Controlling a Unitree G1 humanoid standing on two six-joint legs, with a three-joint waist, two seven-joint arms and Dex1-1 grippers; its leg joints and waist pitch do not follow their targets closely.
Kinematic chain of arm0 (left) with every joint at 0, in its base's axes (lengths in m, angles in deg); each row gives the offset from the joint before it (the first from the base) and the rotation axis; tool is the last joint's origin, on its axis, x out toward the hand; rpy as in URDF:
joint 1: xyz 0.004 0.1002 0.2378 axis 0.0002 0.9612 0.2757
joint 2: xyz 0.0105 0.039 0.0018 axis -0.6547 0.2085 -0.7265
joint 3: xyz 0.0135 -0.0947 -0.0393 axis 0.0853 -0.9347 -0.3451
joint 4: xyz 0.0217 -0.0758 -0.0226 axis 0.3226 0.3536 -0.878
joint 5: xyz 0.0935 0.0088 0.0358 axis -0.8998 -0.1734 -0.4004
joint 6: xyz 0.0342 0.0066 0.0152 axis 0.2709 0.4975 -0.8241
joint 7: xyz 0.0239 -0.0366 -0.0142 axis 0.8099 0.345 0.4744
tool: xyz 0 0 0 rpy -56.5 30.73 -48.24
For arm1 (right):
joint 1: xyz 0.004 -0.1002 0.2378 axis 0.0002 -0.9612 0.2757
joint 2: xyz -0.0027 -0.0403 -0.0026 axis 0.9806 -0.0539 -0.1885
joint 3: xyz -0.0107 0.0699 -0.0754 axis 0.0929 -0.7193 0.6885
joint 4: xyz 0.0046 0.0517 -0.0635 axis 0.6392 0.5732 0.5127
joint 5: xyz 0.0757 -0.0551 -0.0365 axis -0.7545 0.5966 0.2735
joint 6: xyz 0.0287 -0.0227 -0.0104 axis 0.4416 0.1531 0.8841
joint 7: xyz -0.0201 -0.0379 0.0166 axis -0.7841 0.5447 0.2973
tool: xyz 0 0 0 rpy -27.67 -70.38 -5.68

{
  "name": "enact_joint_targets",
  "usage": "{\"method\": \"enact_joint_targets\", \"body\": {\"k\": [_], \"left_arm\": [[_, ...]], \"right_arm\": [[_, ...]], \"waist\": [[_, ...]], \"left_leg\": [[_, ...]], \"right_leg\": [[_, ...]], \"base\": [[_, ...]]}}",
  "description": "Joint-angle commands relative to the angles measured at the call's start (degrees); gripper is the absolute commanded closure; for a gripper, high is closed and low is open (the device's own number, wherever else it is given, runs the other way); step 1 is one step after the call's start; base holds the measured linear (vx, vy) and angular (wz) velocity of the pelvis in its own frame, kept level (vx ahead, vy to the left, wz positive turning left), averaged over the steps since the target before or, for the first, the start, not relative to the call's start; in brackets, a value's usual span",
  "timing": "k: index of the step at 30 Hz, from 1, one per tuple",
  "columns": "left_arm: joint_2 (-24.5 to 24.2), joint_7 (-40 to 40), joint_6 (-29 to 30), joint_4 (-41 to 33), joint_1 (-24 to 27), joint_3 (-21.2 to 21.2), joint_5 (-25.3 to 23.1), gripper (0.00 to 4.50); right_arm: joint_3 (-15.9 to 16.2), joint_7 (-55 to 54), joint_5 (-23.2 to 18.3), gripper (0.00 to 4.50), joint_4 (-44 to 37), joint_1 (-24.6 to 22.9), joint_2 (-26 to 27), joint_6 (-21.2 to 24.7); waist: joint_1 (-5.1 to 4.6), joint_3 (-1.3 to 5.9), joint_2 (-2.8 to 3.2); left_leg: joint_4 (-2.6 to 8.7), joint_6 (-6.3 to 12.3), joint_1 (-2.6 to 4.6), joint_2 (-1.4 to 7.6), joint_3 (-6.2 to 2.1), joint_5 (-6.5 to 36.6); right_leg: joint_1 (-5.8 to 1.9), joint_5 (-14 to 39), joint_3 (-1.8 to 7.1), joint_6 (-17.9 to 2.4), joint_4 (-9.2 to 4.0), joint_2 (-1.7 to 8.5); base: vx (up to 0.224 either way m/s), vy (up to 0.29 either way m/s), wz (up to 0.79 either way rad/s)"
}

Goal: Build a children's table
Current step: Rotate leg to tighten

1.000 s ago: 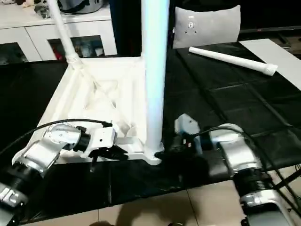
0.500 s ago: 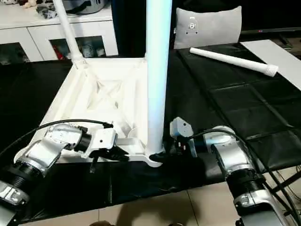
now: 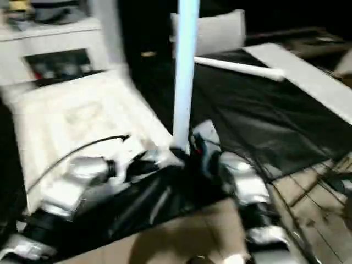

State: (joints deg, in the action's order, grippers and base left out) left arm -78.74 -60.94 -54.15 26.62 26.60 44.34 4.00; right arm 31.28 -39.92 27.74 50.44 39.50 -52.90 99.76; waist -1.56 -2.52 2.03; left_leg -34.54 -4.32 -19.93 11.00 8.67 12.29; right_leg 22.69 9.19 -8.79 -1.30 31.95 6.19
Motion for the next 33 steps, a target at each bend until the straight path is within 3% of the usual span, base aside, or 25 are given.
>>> {"method": "enact_joint_targets", "body": {"k": [1,3,4,6,7,9,11,13,14,16,18,19,20,21,22,24,26,28,29,30,32,33], "left_arm": [[6.1,2.0,-0.6,-3.0,-2.4,3.9,0.8,4.5],[6.7,4.5,0.4,-3.2,-2.7,4.5,-0.6,4.5],[6.4,5.0,0.0,-2.7,-2.9,4.8,-1.3,4.5],[5.5,6.2,-0.8,-1.8,-3.3,5.2,-2.6,4.5],[5.2,6.6,-1.1,-1.5,-3.4,5.4,-3.0,4.5],[4.2,7.5,-2.2,0.1,-4.0,4.8,-3.8,4.5],[3.6,8.3,-3.1,1.6,-4.7,3.9,-4.6,4.5],[3.3,9.2,-4.0,3.1,-5.5,3.1,-5.3,4.5],[3.2,9.7,-4.3,3.6,-5.8,2.8,-5.5,4.5],[3.2,11.1,-4.8,4.7,-6.3,2.2,-5.4,4.5],[3.2,13.0,-5.0,5.9,-7.1,1.5,-4.9,4.5],[3.5,13.7,-5.2,6.2,-7.3,1.0,-4.2,4.5],[3.8,13.7,-5.6,6.0,-7.2,0.6,-3.6,4.23],[4.2,13.4,-5.8,5.5,-7.0,0.1,-2.7,4.23],[4.6,13.1,-5.9,5.1,-6.9,-0.4,-1.9,3.95],[5.1,12.9,-7.0,4.0,-6.2,-1.2,-0.9,3.92],[5.3,13.4,-9.2,3.0,-5.5,-1.5,-0.5,3.67],[6.1,14.4,-11.5,-0.1,-3.8,-2.8,1.5,3.56],[6.1,14.4,-11.5,-0.1,-3.8,-2.8,1.5,3.56],[7.3,16.7,-8.7,-4.4,-1.9,-5.4,3.1,3.56],[8.1,19.1,-7.3,-7.8,-0.3,-8.0,4.3,3.56],[7.9,20.7,-7.0,-11.2,1.6,-9.9,4.8,3.56]], "right_arm": [[0.5,-8.2,-1.5,1.51,5.6,2.6,6.2,2.8],[-0.9,-11.6,-0.2,1.16,6.5,2.9,7.0,1.9],[-1.2,-12.1,0.1,1.13,6.2,2.7,6.9,1.5],[-1.7,-12.3,0.6,1.09,5.3,2.1,6.4,0.3],[-1.8,-12.2,0.6,0.83,5.0,1.8,6.2,-0.4],[-1.8,-10.8,0.7,0.74,2.6,0.3,4.6,-0.4],[-2.1,-8.9,-0.3,0.62,-1.3,-1.8,3.2,-0.1],[-2.0,-6.3,-1.6,0.34,-5.9,-4.3,1.9,0.5],[-1.8,-5.5,-1.9,0.34,-7.6,-5.4,1.4,0.3],[-1.7,-4.5,-2.4,0.17,-10.8,-7.6,0.3,-0.2],[-1.9,-3.8,-3.1,0.08,-15.5,-10.8,-1.2,-0.3],[-2.0,-3.1,-3.7,0.08,-18.5,-12.8,-2.0,0.1],[-1.6,-2.8,-3.4,0.02,-20.4,-14.0,-2.7,0.3],[-1.3,-2.4,-3.0,0.02,-21.8,-15.0,-3.3,-0.4],[-1.1,-2.2,-2.7,0.0,-22.9,-15.8,-3.8,-1.0],[-1.3,-2.9,-2.7,0.0,-25.7,-17.2,-4.2,1.5],[-1.4,-4.0,-2.6,0.0,-28.4,-18.4,-4.7,4.9],[-0.7,-4.2,-2.4,0.0,-31.0,-19.5,-5.2,5.4],[-0.7,-4.2,-2.4,0.0,-31.0,-19.5,-5.2,5.4],[-0.5,-5.0,-2.6,0.0,-32.9,-20.1,-4.9,5.3],[0.0,-5.7,-2.2,0.0,-33.8,-20.3,-4.6,4.9],[0.8,-6.7,-1.5,0.0,-34.0,-20.1,-4.2,4.7]], "waist": [[-0.38,2.68,-0.33],[-0.78,2.5,0.0],[-0.94,2.6,-0.11],[-0.96,2.63,-0.1],[-0.72,2.71,-0.1],[-0.25,2.83,-0.07],[0.79,2.96,-0.42],[1.73,3.29,-0.08],[2.16,3.4,-0.4],[2.41,3.42,-0.38],[2.93,3.84,-0.69],[3.31,4.3,-0.72],[3.46,4.31,-0.6],[3.66,4.38,-0.75],[3.81,4.39,-1.02],[4.18,4.32,-0.76],[4.32,3.96,-0.7],[4.43,3.55,-0.45],[4.39,3.4,-0.54],[4.3,3.39,-0.43],[4.24,3.32,-0.67],[4.87,2.9,-1.71]], "left_leg": [[4.43,1.54,-0.15,1.46,-1.19,23.1],[4.48,1.35,0.18,1.46,-1.33,24.8],[4.54,1.46,0.25,1.5,-1.38,25.0],[4.98,2.04,0.05,1.8,-1.48,25.3],[4.97,1.99,0.24,1.79,-1.33,25.1],[5.07,2.3,0.14,1.8,-1.14,23.4],[5.22,3.08,-0.55,1.85,-0.87,19.4],[5.04,3.53,-0.24,1.94,-0.55,16.2],[4.98,4.01,-0.56,1.95,-0.41,14.2],[4.96,4.21,-0.75,1.95,-0.32,12.9],[4.34,4.99,-1.12,1.73,-0.14,8.7],[3.93,6.03,-1.52,1.65,-0.14,4.3],[3.88,6.67,-1.61,1.67,-0.13,2.9],[3.52,7.8,-1.73,1.63,-0.06,0.7],[3.25,8.71,-2.03,1.35,0.08,-0.3],[3.2,9.73,-1.93,1.41,0.18,-0.7],[3.51,9.48,-1.75,1.66,0.22,1.9],[4.0,6.91,-1.44,2.04,0.18,6.7],[4.13,6.38,-1.47,2.0,0.21,7.6],[4.36,5.15,-1.31,2.09,0.12,9.4],[4.4,4.52,-1.3,2.05,0.17,10.3],[5.02,6.58,-4.98,0.97,-2.4,10.3]], "right_leg": [[-2.76,34.6,1.01,-1.5,-6.32,2.81],[-2.62,34.1,0.7,-1.5,-6.57,2.89],[-2.73,33.5,0.69,-1.6,-6.59,2.98],[-2.85,30.5,1.18,-3.0,-6.2,3.13],[-2.61,29.3,1.57,-4.0,-5.93,3.27],[-2.65,26.6,2.17,-5.3,-5.48,3.23],[-3.12,23.3,2.86,-6.3,-4.71,3.19],[-2.99,20.8,3.34,-7.2,-4.23,3.28],[-3.24,19.5,3.44,-7.2,-4.06,3.15],[-3.23,18.6,3.54,-7.8,-3.85,3.2],[-3.47,14.8,3.76,-8.5,-3.18,3.21],[-3.74,9.8,3.83,-9.3,-2.34,3.1],[-3.75,8.1,3.82,-9.8,-2.12,3.15],[-3.64,5.1,3.8,-10.6,-1.78,3.03],[-3.69,4.1,3.81,-11.0,-1.6,3.02],[-3.43,4.8,3.73,-11.4,-1.68,2.9],[-3.28,9.9,3.52,-10.5,-2.33,2.79],[-3.12,17.3,3.5,-8.1,-3.22,2.9],[-3.03,18.4,3.49,-7.6,-3.43,2.78],[-2.98,19.9,3.48,-7.1,-3.38,2.7],[-2.81,21.0,3.48,-6.2,-3.66,2.67],[-5.42,20.4,1.13,-6.0,-2.0,4.09]], "base": [[0.0,0.0,0.0],[0.0,0.0,0.0],[0.0,0.0,0.0],[0.0,0.0,0.0],[0.0,0.0,0.0],[0.0,0.0,0.0],[0.0,0.0,0.0],[0.0,0.0,0.0],[0.0,0.0,0.0],[0.0,0.0,0.0],[0.0,0.0,0.0],[0.0,0.0,0.0],[0.0,0.0,0.0],[0.0,0.0,0.0],[0.0,0.0,0.0],[0.0,0.0,0.0],[0.0,0.0,0.0],[0.0,0.0,0.0],[0.0,0.0,0.0],[0.0,0.0,0.0],[0.0,0.0,0.0],[0.0,0.0,0.0]]}}
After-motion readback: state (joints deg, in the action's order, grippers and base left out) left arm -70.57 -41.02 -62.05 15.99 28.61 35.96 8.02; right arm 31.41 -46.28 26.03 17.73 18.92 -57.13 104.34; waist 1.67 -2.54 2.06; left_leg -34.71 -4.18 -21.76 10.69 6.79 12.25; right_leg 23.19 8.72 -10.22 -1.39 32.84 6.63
